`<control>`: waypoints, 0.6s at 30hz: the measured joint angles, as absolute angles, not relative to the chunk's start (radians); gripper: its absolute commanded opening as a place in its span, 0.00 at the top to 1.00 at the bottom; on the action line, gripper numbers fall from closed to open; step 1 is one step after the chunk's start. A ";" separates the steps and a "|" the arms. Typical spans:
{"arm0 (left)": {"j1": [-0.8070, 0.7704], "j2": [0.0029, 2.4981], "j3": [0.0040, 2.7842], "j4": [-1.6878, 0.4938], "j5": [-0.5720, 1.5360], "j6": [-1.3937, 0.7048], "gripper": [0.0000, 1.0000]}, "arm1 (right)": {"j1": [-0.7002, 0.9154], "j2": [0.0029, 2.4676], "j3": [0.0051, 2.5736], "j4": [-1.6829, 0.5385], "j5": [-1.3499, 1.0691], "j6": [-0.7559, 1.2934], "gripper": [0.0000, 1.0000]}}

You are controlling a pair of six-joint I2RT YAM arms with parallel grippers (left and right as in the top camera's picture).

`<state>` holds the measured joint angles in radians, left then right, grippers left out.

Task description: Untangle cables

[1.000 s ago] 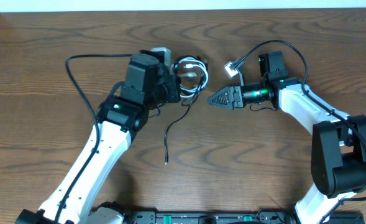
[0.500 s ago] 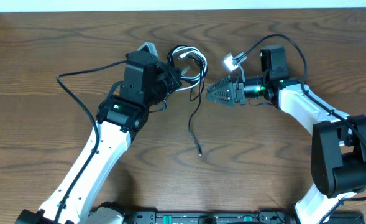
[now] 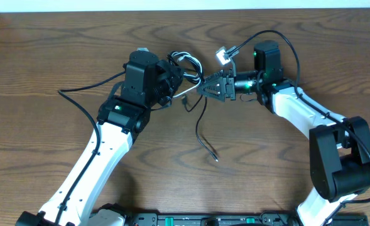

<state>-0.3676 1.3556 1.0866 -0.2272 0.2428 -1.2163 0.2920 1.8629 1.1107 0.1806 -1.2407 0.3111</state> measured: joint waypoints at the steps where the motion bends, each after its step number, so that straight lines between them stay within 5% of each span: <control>1: -0.368 1.356 1.087 -0.223 0.245 -1.219 0.93 | 0.299 1.863 1.111 0.181 -1.237 0.315 0.48; 14: -0.367 1.356 1.087 -0.204 0.239 -1.173 0.93 | 0.339 1.863 1.110 0.309 -1.208 0.580 0.55; 18: -0.366 1.356 1.087 -0.201 0.238 -1.170 0.92 | 0.342 1.863 1.110 0.361 -1.165 0.672 0.66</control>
